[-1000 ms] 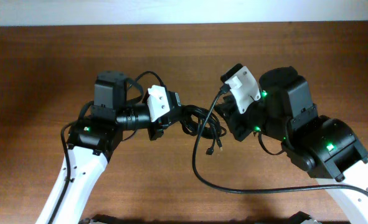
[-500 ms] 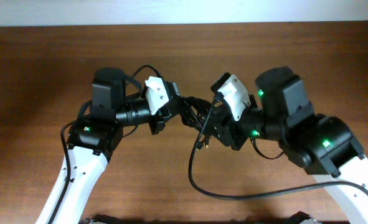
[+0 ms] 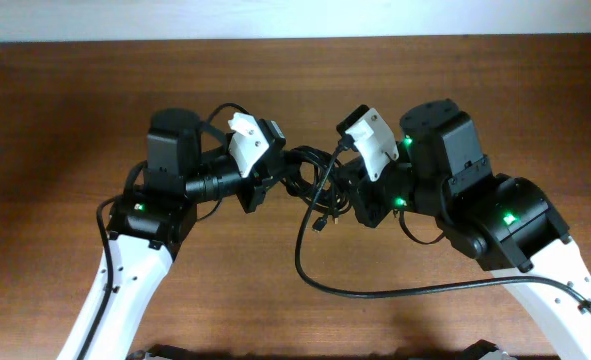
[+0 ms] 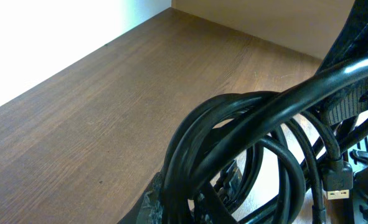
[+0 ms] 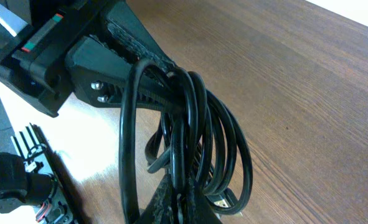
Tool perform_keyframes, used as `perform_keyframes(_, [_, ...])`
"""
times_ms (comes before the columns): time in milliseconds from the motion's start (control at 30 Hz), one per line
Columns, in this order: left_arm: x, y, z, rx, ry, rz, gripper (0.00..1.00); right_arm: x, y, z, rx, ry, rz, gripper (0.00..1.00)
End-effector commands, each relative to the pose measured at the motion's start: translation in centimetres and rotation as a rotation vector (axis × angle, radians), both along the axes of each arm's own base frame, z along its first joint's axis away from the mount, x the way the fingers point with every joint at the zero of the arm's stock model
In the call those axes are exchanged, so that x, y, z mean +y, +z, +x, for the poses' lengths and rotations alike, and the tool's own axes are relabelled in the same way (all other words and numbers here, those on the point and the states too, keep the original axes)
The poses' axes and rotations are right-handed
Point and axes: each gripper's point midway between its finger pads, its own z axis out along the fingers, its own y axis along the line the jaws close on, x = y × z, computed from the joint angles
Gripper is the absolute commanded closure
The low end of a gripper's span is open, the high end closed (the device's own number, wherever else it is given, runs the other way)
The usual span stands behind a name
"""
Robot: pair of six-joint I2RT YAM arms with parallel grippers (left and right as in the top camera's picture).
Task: Untangle cables
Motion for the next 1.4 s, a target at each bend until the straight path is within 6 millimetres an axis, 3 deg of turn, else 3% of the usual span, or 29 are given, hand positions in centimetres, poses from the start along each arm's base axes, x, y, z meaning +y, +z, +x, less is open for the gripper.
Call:
perform_keyframes(0, [-0.5, 1.2, -0.6, -0.001, -0.044, -0.04, 1.0, -0.4, 0.4, 0.1, -0.003, -0.032, -0.009, 0.96])
perform_keyframes(167, [-0.2, 0.9, -0.1, 0.022, 0.0, -0.033, 1.0, -0.6, 1.1, 0.7, -0.022, -0.072, 0.009, 0.96])
perform_keyframes(233, [2.6, -0.7, 3.2, 0.192, 0.334, -0.027, 1.0, -1.7, 2.0, 2.1, -0.048, -0.2, 0.026, 0.96])
perform_keyframes(333, [4.8, -1.5, 4.8, 0.297, 0.554, -0.063, 1.0, -4.4, 3.4, 3.2, -0.078, -0.411, 0.048, 0.96])
perform_keyframes(400, [4.8, -1.4, 4.8, 0.306, 0.561, -0.07, 1.0, -5.8, 4.3, 3.1, -0.11, -0.477, 0.048, 0.96])
perform_keyframes(567, [4.8, -1.5, 4.8, 0.314, 0.565, -0.073, 1.0, -9.2, 4.1, 2.5, -0.103, -0.649, 0.011, 0.96])
perform_keyframes(667, [4.8, -1.5, 4.8, 0.355, 0.587, -0.105, 1.0, -9.6, 4.1, 2.0, -0.099, -0.655, 0.005, 0.96])
perform_keyframes(700, [4.8, -1.5, 4.7, 0.372, 0.594, -0.118, 1.0, -9.5, 4.0, 1.9, -0.091, -0.648, 0.003, 0.95])
perform_keyframes(767, [4.7, -1.5, 4.7, 0.433, 0.626, -0.165, 1.0, -9.2, 3.5, 1.4, -0.062, -0.621, 0.001, 0.62])
perform_keyframes(933, [4.6, -1.4, 4.7, 0.452, 0.627, -0.18, 1.0, -7.9, 2.9, 0.4, -0.002, -0.546, 0.022, 0.25])
perform_keyframes(1000, [4.2, -1.2, 4.5, 0.497, 0.62, -0.223, 1.0, -6.3, 2.7, -0.3, 0.049, -0.47, 0.058, 0.24])
perform_keyframes(1100, [2.9, 0.1, 4.2, 0.527, 0.57, -0.294, 1.0, -2.5, 3.5, -1.6, 0.129, -0.282, 0.176, 0.25])
perform_keyframes(1200, [0.7, 0.8, 3.4, 0.508, 0.495, -0.298, 1.0, 0.5, 5.0, -2.0, 0.151, -0.131, 0.285, 0.34])
perform_keyframes(1367, [-1.2, 1.8, 2.5, 0.516, 0.419, -0.328, 1.0, 1.1, 3.6, -0.7, 0.174, -0.143, 0.258, 0.49])
